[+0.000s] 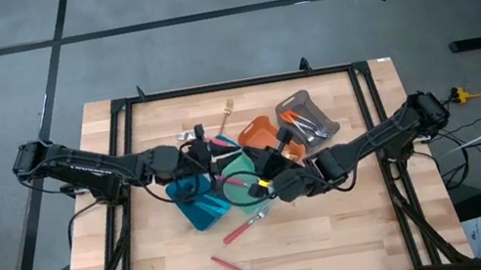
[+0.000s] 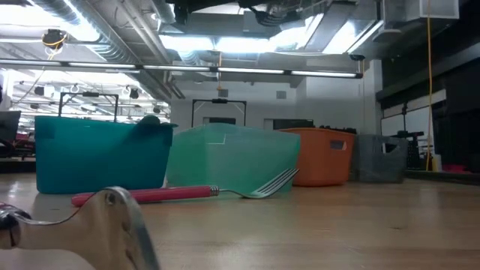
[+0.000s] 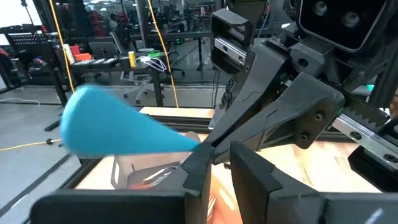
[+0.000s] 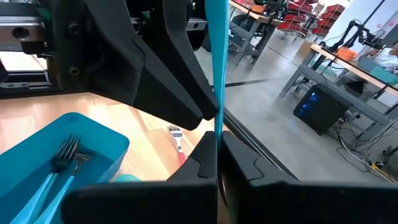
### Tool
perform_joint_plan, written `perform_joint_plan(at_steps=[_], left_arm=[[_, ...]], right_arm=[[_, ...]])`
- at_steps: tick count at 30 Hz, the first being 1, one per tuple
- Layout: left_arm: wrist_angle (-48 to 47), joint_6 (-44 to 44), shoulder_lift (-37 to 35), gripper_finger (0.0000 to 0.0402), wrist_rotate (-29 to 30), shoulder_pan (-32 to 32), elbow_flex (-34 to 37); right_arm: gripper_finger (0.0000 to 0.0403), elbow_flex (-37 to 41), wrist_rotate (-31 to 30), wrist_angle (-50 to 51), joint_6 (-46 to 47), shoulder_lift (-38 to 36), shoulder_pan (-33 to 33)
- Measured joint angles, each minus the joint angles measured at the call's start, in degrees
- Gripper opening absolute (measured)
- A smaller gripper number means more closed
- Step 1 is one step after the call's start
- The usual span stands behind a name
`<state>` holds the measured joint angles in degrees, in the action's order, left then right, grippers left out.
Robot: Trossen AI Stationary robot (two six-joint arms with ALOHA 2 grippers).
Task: Sort silverware by color (type)
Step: Put the blue fork into the blue bin
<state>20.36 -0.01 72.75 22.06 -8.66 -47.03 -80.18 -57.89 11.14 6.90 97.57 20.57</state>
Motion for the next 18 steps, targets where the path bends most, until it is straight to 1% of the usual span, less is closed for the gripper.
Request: perform_joint_plan(at_steps=[12, 18], left_arm=[[-2.44, -0.02, 0.0, 0.0053, -0.03, -1.97, 0.0], [-5.2, 1.51, 0.0, 0.0053, 4.37, -2.28, 0.0]], right_arm=[[0.0, 0.0, -1.03, 0.04, -0.03, 0.03, 0.01], [0.0, 0.0, -1.0, 0.04, 0.01, 0.03, 0.01]])
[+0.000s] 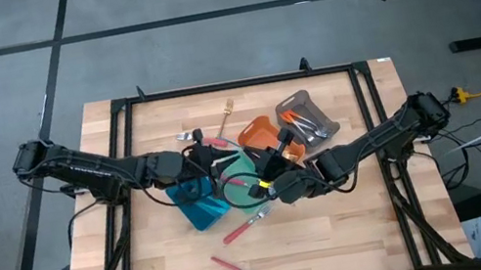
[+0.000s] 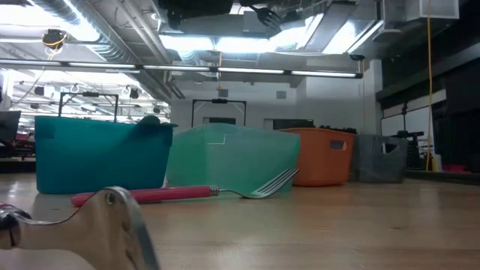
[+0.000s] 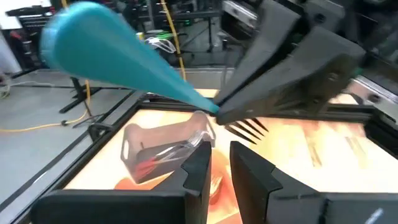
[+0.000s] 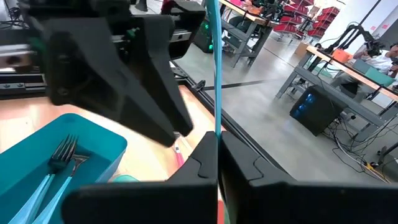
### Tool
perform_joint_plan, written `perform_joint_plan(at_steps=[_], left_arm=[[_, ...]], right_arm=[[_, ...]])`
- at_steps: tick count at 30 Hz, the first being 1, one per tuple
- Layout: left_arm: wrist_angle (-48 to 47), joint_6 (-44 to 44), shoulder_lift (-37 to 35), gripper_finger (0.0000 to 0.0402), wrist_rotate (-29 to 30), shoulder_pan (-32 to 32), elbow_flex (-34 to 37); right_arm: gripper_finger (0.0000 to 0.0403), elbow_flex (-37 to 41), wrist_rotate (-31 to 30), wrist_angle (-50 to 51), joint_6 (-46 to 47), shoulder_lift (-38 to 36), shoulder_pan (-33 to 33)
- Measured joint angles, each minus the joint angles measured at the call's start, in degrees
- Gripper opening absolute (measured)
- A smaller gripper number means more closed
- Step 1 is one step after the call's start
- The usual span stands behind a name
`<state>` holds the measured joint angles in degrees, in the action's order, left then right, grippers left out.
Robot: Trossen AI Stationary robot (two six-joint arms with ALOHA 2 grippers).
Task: Sort silverware by color (type)
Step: Put the blue fork into the blue bin
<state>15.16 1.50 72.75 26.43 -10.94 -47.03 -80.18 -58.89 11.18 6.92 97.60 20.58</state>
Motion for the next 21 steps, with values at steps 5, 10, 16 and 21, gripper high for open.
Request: perform_joint_plan(at_steps=[5, 10, 16, 21], left_arm=[[-0.13, 0.33, 0.0, 0.0053, 0.55, 0.75, 0.0], [-0.13, 0.33, 0.0, 0.0053, 0.57, 1.66, 0.0], [-0.11, -4.66, 0.0, 0.0053, 0.55, 1.99, 0.0], [-0.11, -8.73, 0.0, 0.0053, 0.5, 1.99, 0.0]], right_arm=[[0.0, 0.0, 0.0, 0.02, 0.0, 0.0, 0.0], [0.0, 0.0, 0.0, 0.02, 0.02, 0.0, 0.0], [0.0, 0.0, 1.23, 0.02, 0.04, 0.0, 0.0], [0.0, 0.0, 1.53, -0.13, 0.04, 0.0, 0.02]])
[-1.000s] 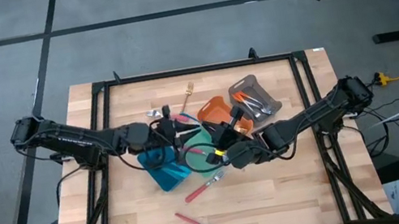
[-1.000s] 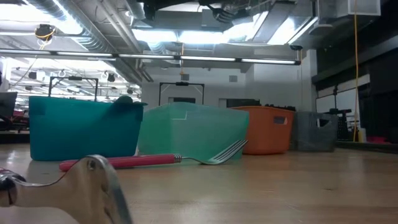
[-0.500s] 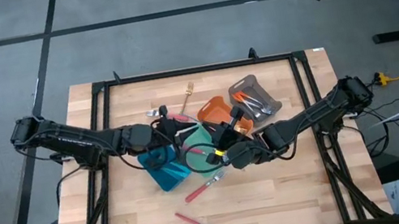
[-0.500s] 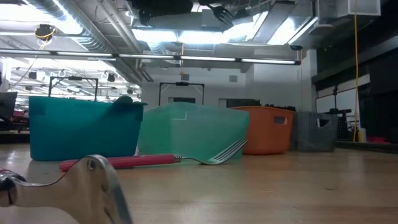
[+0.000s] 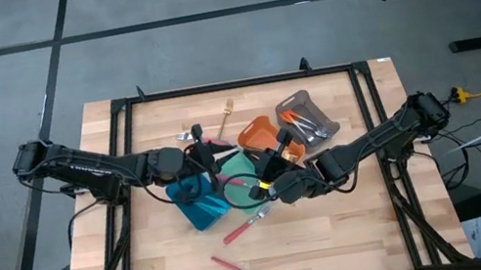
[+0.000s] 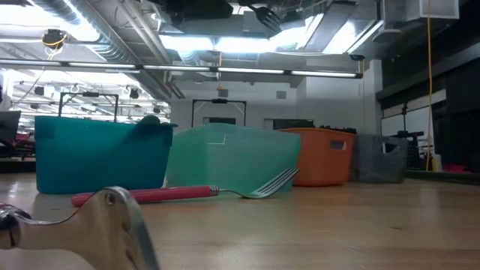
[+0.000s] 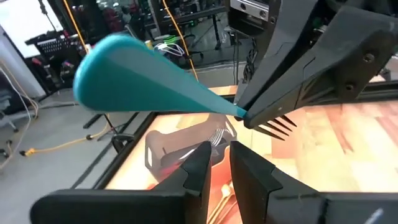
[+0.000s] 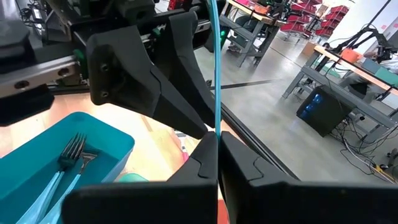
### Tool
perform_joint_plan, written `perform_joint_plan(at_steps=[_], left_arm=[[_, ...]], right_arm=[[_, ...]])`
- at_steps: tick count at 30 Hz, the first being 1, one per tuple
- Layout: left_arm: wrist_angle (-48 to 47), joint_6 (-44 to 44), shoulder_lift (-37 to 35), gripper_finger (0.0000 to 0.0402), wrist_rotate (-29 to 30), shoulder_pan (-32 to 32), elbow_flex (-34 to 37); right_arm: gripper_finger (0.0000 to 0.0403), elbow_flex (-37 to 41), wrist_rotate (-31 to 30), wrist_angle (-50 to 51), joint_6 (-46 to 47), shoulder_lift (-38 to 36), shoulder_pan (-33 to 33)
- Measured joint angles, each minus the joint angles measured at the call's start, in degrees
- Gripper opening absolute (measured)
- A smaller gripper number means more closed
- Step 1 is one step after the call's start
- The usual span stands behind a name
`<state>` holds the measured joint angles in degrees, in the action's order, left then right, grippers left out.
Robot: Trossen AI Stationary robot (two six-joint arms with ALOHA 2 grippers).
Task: Sort silverware by color (type)
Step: Put the blue fork into the blue bin
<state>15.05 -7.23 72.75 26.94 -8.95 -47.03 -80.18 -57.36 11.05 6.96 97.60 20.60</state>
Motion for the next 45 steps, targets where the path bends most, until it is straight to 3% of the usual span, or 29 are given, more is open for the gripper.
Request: perform_joint_plan(at_steps=[45], left_arm=[[1.67, -2.5, 0.0, 0.0053, -4.64, -0.07, 0.0]], right_arm=[[0.0, 0.0, 3.0, 2.51, 0.07, 0.0, 0.0]])
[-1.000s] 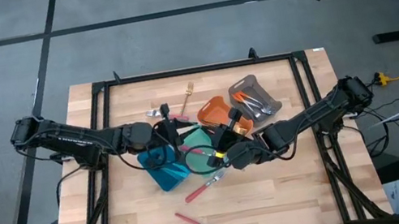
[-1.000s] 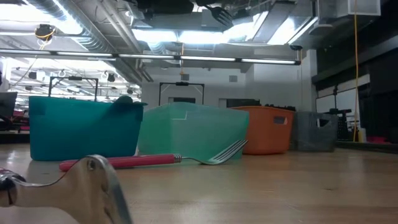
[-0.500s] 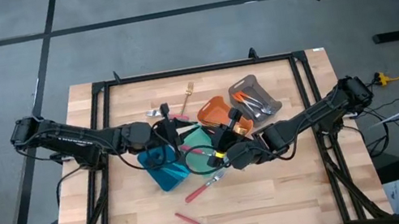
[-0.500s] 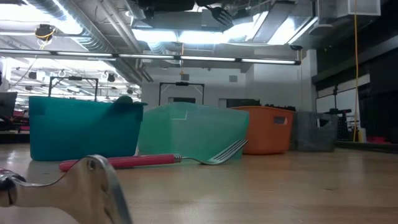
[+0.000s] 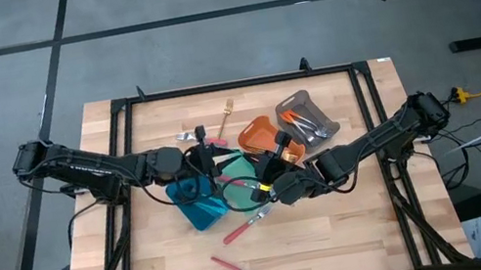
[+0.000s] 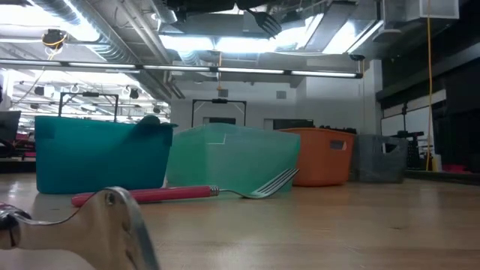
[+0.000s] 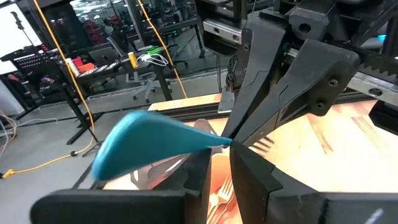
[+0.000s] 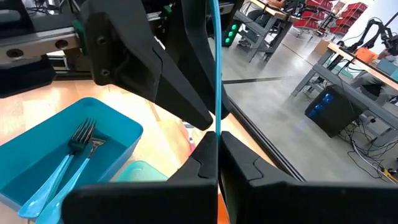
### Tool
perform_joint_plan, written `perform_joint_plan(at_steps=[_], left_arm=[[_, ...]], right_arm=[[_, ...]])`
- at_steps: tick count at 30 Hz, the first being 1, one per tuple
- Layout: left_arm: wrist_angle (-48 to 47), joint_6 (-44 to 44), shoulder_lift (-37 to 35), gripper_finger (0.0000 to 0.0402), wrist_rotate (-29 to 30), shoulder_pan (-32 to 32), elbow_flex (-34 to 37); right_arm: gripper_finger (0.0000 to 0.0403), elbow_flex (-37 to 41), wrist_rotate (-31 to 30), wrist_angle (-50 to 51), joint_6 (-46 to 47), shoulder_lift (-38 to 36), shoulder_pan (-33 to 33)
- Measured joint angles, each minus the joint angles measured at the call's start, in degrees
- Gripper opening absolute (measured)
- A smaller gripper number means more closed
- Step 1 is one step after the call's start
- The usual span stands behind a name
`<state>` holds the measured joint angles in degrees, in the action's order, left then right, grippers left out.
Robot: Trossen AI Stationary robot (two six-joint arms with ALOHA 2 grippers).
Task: Sort silverware by color (type)
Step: Put the blue fork into the blue bin
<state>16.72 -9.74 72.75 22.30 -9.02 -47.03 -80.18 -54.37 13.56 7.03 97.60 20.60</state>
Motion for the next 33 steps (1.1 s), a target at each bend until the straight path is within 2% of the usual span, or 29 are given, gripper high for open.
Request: perform_joint_plan(at_steps=[11, 18, 26, 33], left_arm=[[1.37, 0.1, 0.0, 0.0053, -1.24, -0.02, 0.0], [2.81, 0.17, 0.0, 0.0053, -4.87, 0.0, 0.0], [2.72, 0.14, 0.0, 0.0008, -4.89, 0.0, 0.0], [2.69, 0.12, -0.01, 0.0003, -4.89, 0.0, 0.0]], right_arm=[[0.0, 0.0, 0.04, -0.03, 0.07, 0.0, 0.02], [0.0, 0.0, 0.73, -0.05, 0.08, 0.0, 0.04], [0.0, 0.0, 2.19, -0.11, 0.15, 0.0, -0.02], [0.0, 0.0, 2.18, -0.11, 0.15, 0.0, -0.02]])
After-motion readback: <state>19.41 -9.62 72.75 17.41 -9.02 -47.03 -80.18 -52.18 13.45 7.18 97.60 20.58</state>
